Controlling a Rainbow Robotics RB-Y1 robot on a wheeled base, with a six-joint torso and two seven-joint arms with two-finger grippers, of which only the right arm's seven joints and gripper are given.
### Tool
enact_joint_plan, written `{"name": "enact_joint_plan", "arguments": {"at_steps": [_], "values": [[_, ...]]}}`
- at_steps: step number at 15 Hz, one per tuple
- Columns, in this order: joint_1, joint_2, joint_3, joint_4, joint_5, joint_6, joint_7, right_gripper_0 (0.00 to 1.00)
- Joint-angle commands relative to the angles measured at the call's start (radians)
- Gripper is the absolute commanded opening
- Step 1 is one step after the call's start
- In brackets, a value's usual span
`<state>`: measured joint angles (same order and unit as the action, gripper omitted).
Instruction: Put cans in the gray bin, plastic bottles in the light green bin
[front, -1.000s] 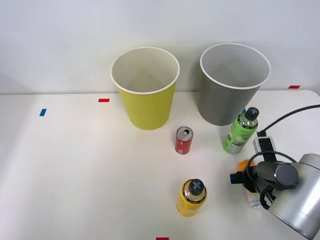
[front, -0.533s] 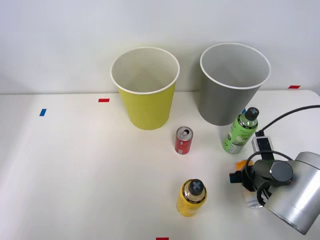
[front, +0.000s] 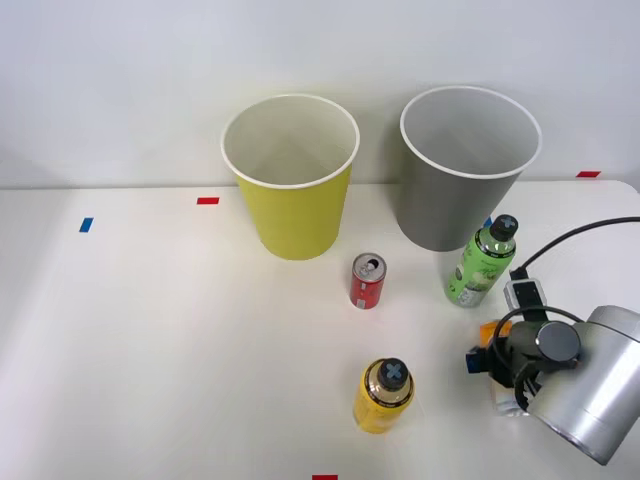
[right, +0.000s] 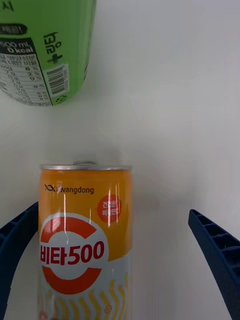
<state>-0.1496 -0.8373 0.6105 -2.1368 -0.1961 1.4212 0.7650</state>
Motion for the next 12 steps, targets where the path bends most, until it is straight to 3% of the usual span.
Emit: {"name": "enact_joint_plan", "arguments": {"at_steps": [1, 8, 12], "values": [[0.001, 0.000, 0.002, 0.000, 0.007, 0.001, 0.011, 0.00], [0.050, 0.000, 0.000, -0.023, 0.076, -0.047, 0.016, 0.00], [0.176, -0.036, -0.002, -0.130, 0.218, -0.111, 0.017, 0.00]]}}
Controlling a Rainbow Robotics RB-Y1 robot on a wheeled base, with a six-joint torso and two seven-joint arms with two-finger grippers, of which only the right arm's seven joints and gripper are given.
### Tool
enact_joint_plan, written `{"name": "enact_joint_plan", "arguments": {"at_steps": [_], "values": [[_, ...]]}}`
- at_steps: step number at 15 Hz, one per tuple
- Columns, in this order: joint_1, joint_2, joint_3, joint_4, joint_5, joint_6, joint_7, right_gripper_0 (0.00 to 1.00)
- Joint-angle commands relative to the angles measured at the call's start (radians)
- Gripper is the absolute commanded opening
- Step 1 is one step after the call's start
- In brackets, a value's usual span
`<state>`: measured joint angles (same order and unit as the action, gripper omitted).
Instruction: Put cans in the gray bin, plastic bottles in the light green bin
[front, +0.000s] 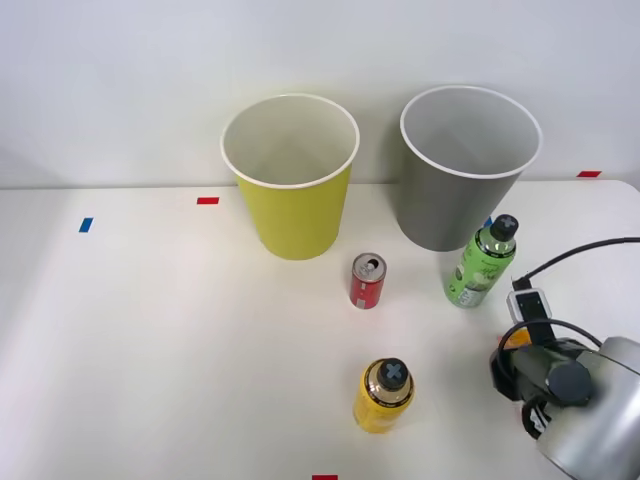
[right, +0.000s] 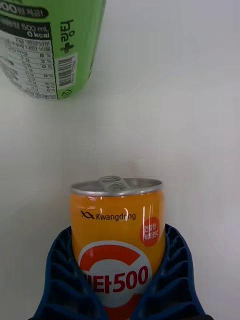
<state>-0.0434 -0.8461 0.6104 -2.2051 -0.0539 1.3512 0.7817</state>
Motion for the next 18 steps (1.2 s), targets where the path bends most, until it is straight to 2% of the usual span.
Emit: {"name": "enact_joint_plan", "arguments": {"at_steps": [1, 4, 8, 11, 13, 15, 18], "values": [[0.111, -0.041, -0.003, -0.104, 0.121, -0.066, -0.006, 0.00], [0.201, -0.060, -0.044, -0.236, 0.167, -0.123, -0.006, 0.00], [0.258, -0.057, -0.057, -0.372, 0.315, -0.179, -0.015, 0.00], [0.300, -0.053, -0.058, -0.380, 0.483, -0.282, -0.032, 0.00], [0.306, -0.028, -0.066, -0.383, 0.526, -0.345, -0.055, 0.00], [0.310, -0.002, -0.078, -0.386, 0.555, -0.426, -0.131, 0.00], [0.324, 0.036, -0.078, -0.389, 0.655, -0.544, -0.271, 0.00]]}}
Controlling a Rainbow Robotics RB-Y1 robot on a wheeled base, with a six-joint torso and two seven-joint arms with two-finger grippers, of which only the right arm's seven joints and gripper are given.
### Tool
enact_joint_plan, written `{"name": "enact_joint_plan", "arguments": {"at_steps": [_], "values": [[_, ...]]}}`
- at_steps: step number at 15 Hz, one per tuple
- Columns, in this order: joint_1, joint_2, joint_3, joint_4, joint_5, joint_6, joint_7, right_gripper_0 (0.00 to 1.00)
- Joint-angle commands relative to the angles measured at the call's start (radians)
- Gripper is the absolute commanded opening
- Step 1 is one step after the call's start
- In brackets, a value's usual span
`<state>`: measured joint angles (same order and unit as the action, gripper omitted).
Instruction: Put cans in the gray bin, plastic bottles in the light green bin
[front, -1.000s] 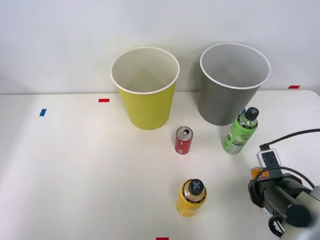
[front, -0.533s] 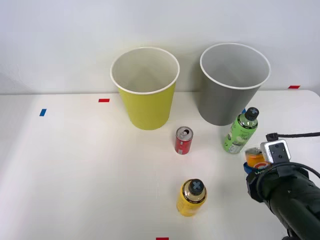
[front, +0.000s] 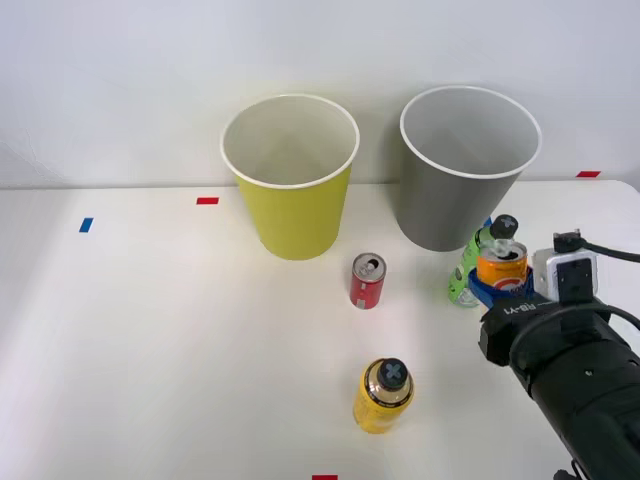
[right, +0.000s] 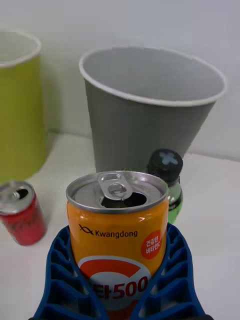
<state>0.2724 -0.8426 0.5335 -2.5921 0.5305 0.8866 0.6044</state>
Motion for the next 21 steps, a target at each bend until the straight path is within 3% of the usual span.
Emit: {"name": "enact_joint_plan", "arguments": {"at_steps": [1, 4, 7, 11, 15, 17, 21], "values": [[-0.004, 0.060, -0.012, -0.002, 0.083, -0.126, -0.132, 0.00], [-0.094, 0.128, -0.050, 0.000, 0.083, -0.196, -0.183, 0.00], [-0.200, 0.195, -0.133, 0.020, -0.078, -0.236, -0.180, 0.00], [-0.332, 0.274, -0.239, 0.248, -0.103, -0.448, -0.193, 0.00], [-0.478, 0.283, -0.285, 0.409, -0.107, -0.497, -0.195, 0.00], [-0.559, 0.267, -0.308, 0.478, -0.205, -0.497, -0.178, 0.00], [-0.691, 0.260, -0.308, 0.685, -0.205, -0.529, -0.158, 0.00]]}}
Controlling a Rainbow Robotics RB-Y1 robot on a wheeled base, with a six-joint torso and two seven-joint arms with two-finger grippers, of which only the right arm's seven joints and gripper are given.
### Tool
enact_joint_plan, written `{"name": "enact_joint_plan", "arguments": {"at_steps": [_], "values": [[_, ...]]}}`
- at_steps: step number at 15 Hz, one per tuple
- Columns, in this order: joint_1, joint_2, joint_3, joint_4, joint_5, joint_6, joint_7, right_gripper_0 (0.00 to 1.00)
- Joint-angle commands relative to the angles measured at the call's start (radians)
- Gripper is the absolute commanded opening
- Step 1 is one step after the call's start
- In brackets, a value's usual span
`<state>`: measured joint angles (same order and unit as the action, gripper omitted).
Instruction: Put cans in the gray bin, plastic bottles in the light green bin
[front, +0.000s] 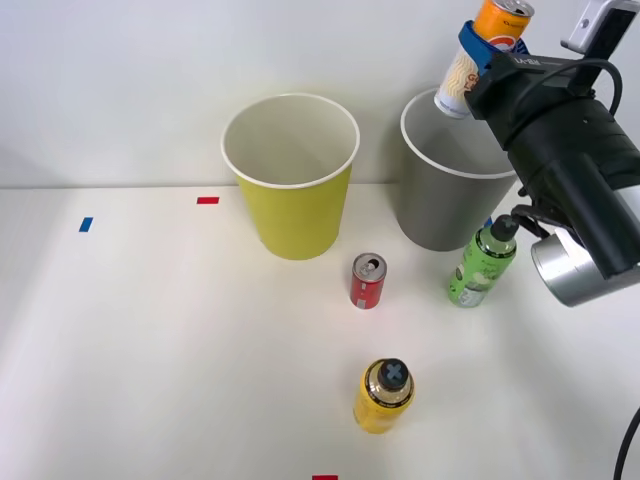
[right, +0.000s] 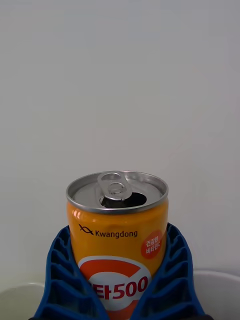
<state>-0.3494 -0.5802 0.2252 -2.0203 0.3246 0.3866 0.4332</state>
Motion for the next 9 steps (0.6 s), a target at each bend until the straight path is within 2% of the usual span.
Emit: {"name": "enact_joint_plan", "arguments": {"at_steps": [1, 4, 9], "values": [[-0.109, -0.003, 0.002, 0.190, 0.001, -0.055, 0.019, 0.00], [-0.161, -0.006, 0.003, 0.321, 0.011, -0.109, 0.029, 0.00], [-0.175, -0.029, 0.034, 0.354, 0.013, -0.120, 0.027, 0.00]]}}
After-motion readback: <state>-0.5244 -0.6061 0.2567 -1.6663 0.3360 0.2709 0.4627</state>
